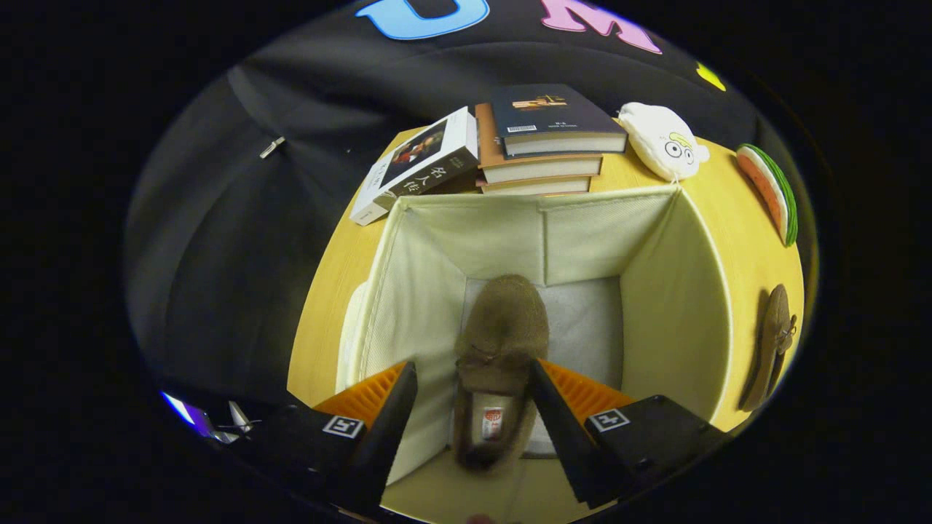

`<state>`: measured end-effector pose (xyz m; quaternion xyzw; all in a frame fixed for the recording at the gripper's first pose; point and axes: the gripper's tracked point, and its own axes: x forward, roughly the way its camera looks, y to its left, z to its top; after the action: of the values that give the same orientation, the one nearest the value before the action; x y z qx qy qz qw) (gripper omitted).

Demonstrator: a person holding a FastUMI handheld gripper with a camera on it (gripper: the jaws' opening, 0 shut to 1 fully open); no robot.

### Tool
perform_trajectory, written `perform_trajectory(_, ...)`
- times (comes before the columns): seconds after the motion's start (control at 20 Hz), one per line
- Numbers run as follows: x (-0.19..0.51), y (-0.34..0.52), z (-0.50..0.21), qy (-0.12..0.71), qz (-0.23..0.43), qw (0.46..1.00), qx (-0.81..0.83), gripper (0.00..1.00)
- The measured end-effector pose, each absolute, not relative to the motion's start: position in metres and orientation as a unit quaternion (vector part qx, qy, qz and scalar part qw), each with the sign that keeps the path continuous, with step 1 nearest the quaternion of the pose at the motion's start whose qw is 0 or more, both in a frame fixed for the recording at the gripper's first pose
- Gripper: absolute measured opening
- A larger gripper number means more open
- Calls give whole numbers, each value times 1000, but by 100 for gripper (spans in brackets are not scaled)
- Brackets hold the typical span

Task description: Open the storage box then place both shoes into the box .Put the left shoe in first, then the right shoe, with the right side of both shoes facing outward in a uniform manner.

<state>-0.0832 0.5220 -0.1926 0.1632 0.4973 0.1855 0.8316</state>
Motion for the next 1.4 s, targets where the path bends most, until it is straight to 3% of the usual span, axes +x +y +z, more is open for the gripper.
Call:
perform_trajectory(0.6,-74,465,-116,423,222,852,216,98)
perform_trajectory(1.05,-61,307,-92,347,186,901,183,98)
perform_trajectory(1.4,-81,163,-151,366,111,916,122,98)
